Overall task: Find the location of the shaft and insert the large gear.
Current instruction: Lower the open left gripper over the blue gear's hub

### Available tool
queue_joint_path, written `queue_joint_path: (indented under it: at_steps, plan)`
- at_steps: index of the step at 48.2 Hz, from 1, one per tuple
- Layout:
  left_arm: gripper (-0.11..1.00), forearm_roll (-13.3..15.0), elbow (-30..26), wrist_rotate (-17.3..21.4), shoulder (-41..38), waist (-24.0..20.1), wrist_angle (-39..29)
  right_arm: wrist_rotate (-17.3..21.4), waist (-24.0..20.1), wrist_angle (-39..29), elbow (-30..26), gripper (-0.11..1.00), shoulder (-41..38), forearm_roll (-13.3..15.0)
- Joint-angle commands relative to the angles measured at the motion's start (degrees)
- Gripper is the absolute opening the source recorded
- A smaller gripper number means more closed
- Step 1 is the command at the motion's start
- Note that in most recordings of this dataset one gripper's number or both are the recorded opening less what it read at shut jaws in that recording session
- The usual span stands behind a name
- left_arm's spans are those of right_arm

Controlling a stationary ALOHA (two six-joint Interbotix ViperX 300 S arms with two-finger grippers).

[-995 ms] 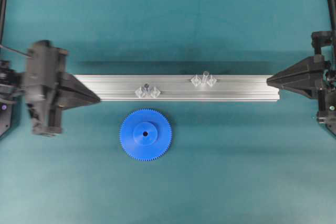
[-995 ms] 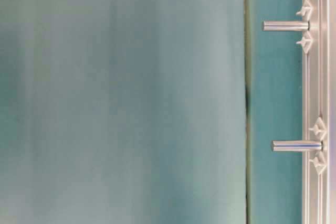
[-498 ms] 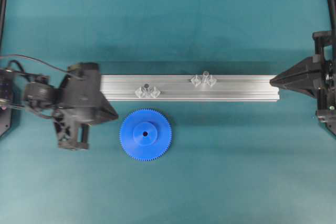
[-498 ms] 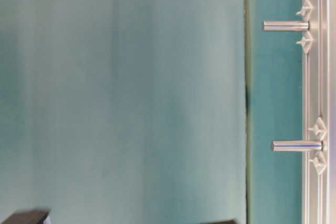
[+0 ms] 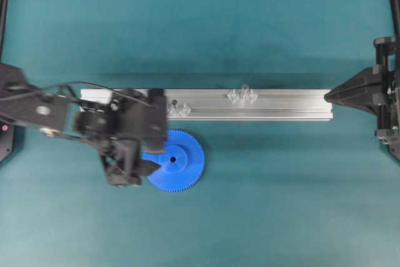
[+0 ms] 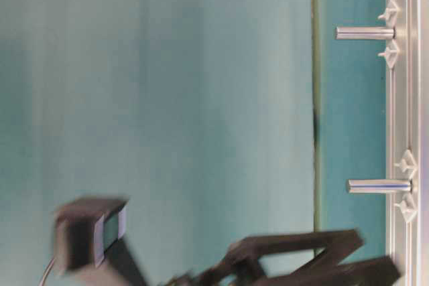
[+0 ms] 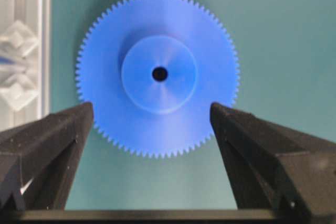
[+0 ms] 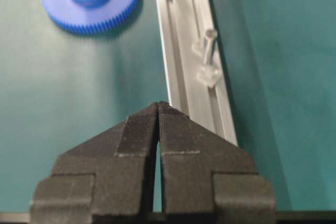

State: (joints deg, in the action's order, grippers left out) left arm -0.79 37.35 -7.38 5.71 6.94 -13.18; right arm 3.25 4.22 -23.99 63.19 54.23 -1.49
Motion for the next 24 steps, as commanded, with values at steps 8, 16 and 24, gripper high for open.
queue_joint_path:
  at_steps: [8,16,24]
  plan:
    - [0.93,-0.18,-6.68,-0.09,-6.68,0.44,-4.57,0.44,0.09,-0.09,-0.97,0.02,0.0,0.09]
    - [0.93,-0.18,-9.32,-0.09,-10.63,0.44,-5.98,0.44,0.18,-0.09,-0.44,0.02,0.62,0.09]
    - [0.93,-0.18,-10.9,-0.18,-13.01,0.44,-6.06,0.44,0.18,-0.09,0.09,0.02,1.85,0.09]
